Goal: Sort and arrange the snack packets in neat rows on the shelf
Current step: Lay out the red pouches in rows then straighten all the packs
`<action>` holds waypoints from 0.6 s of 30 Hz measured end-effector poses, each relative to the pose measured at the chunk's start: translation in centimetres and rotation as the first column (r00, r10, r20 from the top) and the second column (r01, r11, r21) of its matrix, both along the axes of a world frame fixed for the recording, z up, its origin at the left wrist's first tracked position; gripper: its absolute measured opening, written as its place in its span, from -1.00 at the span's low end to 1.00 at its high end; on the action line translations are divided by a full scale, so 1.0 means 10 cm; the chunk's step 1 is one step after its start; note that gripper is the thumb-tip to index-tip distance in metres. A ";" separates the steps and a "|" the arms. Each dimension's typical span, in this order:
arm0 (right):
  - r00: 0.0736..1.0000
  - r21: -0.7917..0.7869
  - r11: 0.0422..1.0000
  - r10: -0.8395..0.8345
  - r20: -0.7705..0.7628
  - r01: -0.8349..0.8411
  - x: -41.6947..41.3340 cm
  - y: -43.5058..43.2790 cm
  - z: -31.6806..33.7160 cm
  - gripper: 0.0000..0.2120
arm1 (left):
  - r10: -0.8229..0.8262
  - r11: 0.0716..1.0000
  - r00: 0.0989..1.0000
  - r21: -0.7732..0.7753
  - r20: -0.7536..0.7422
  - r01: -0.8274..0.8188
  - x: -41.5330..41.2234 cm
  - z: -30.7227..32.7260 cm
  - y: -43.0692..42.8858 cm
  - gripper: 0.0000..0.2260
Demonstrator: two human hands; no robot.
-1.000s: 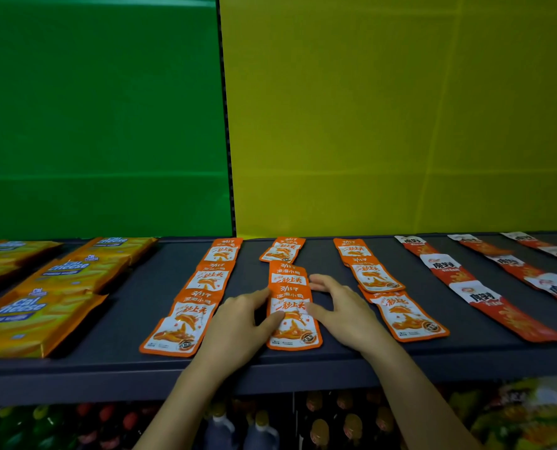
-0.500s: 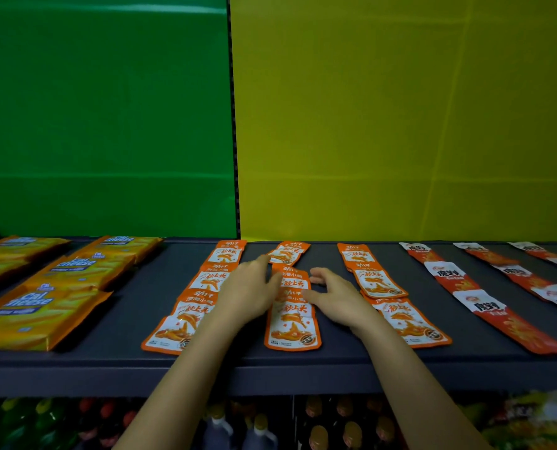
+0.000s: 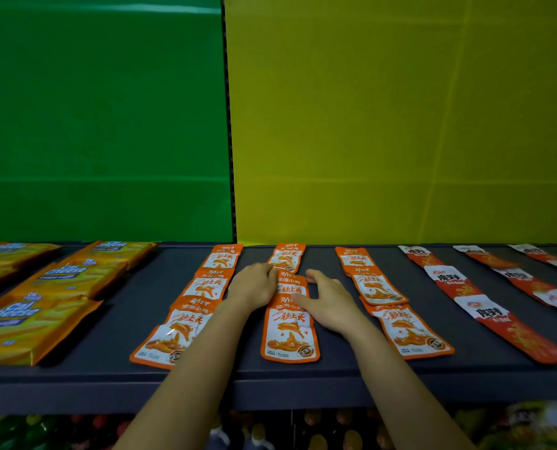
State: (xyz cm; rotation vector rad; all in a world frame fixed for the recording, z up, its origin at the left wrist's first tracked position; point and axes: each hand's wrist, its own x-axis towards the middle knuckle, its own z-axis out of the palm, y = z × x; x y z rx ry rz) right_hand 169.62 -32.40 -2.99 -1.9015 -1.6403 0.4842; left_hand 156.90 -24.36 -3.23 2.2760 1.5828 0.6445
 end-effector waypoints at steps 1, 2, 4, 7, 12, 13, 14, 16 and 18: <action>1.000 0.004 1.000 0.006 0.006 -0.006 0.00 0.00 0.00 -0.39 | 0.001 1.000 1.000 0.012 0.010 -0.001 0.00 -0.01 0.00 -0.66; 1.000 0.008 1.000 0.008 0.008 -0.008 0.00 0.00 0.01 -0.40 | 0.002 1.000 1.000 0.021 0.019 -0.003 0.00 -0.01 0.00 -0.66; 1.000 0.013 1.000 0.007 0.001 -0.007 0.00 0.01 0.01 -0.41 | 0.002 1.000 1.000 0.031 0.024 -0.002 0.00 -0.01 -0.01 -0.65; 1.000 0.022 1.000 0.010 -0.014 -0.010 0.00 0.03 0.00 -0.42 | -0.003 1.000 0.999 0.028 0.045 0.001 -0.01 -0.01 -0.02 -0.63; 0.996 0.032 0.999 -0.002 -0.087 0.005 0.02 0.06 -0.03 -0.42 | -0.014 1.000 0.995 0.006 0.097 0.013 -0.01 -0.01 -0.06 -0.62; 0.994 0.036 0.999 -0.010 -0.113 0.015 0.03 0.08 -0.03 -0.43 | -0.016 1.000 0.994 -0.003 0.106 0.016 -0.01 0.00 -0.07 -0.62; 0.991 0.034 0.999 -0.018 -0.130 0.022 0.03 0.09 -0.02 -0.43 | -0.017 1.000 0.994 -0.009 0.111 0.018 -0.01 0.00 -0.09 -0.63; 0.990 0.017 0.999 -0.026 -0.138 0.028 0.03 0.12 -0.01 -0.42 | -0.016 1.000 0.994 -0.019 0.112 0.019 -0.01 0.02 -0.12 -0.64; 0.991 -0.007 0.999 -0.041 -0.127 0.041 0.04 0.16 0.00 -0.40 | -0.012 0.999 0.993 -0.032 0.114 0.015 -0.01 0.04 -0.16 -0.64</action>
